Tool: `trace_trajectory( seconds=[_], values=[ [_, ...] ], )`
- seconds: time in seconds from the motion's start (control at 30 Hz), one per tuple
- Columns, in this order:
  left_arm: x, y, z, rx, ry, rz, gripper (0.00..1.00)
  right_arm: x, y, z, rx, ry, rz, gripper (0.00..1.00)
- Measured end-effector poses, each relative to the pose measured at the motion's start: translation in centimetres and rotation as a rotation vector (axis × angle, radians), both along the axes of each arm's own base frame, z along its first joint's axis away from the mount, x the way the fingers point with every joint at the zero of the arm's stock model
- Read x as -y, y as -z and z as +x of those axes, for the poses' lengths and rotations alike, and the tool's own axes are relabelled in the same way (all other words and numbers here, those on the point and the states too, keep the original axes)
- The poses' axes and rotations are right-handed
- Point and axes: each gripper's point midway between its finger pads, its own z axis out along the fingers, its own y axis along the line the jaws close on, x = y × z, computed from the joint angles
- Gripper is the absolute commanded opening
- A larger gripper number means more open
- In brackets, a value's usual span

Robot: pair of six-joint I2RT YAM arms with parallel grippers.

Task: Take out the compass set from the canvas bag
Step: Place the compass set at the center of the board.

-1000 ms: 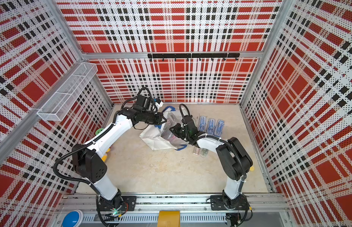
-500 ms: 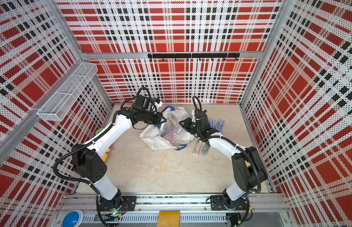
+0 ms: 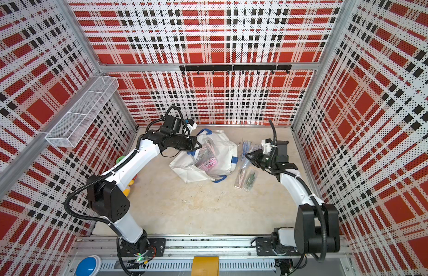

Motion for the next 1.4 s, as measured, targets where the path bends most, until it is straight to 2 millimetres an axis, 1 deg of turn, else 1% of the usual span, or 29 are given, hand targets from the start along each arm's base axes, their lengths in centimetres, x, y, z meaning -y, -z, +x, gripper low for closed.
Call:
trace_trajectory(
  seconds=[0.1, 0.13, 0.2, 0.33, 0.43, 0.53, 0.63, 0.73, 0.83, 1.03, 1.2, 1.4],
  values=[
    [-0.1, 0.0, 0.0, 0.000, -0.002, 0.000, 0.00, 3.3, 1.2, -1.2, -0.051, 0.052, -0.056, 0.08],
    [-0.1, 0.0, 0.0, -0.001, -0.002, 0.000, 0.00, 4.1, 1.9, -1.7, -0.075, 0.062, -0.077, 0.07],
    [-0.1, 0.0, 0.0, -0.001, -0.002, 0.000, 0.00, 5.0, 3.4, -2.9, -0.137, 0.063, -0.123, 0.08],
    [-0.1, 0.0, 0.0, -0.001, -0.002, 0.000, 0.00, 5.3, 6.2, -5.3, -0.236, 0.032, -0.183, 0.08],
    [-0.1, 0.0, 0.0, -0.001, -0.002, -0.001, 0.00, 5.4, 8.4, -6.6, -0.302, 0.025, -0.205, 0.10],
    [-0.1, 0.0, 0.0, -0.001, -0.002, -0.001, 0.00, 5.5, 10.4, -7.7, -0.360, 0.027, -0.214, 0.10],
    [-0.1, 0.0, 0.0, -0.001, -0.001, -0.002, 0.00, 5.6, 12.4, -8.2, -0.405, 0.028, -0.217, 0.11],
    [-0.1, 0.0, 0.0, -0.001, 0.000, -0.003, 0.00, 5.6, 14.1, -8.2, -0.437, 0.027, -0.213, 0.12],
    [0.0, 0.0, 0.0, -0.002, 0.001, -0.003, 0.00, 5.7, 15.0, -7.7, -0.441, 0.027, -0.211, 0.12],
    [0.0, 0.0, 0.0, -0.003, 0.003, -0.005, 0.00, 5.8, 15.9, -6.5, -0.422, 0.027, -0.209, 0.13],
    [0.0, 0.0, 0.0, -0.003, 0.003, -0.005, 0.00, 5.7, 17.0, -6.1, -0.436, 0.019, -0.200, 0.14],
    [0.0, 0.0, 0.0, -0.003, 0.003, -0.005, 0.00, 5.4, 17.0, -5.1, -0.414, 0.008, -0.175, 0.16]
  ],
)
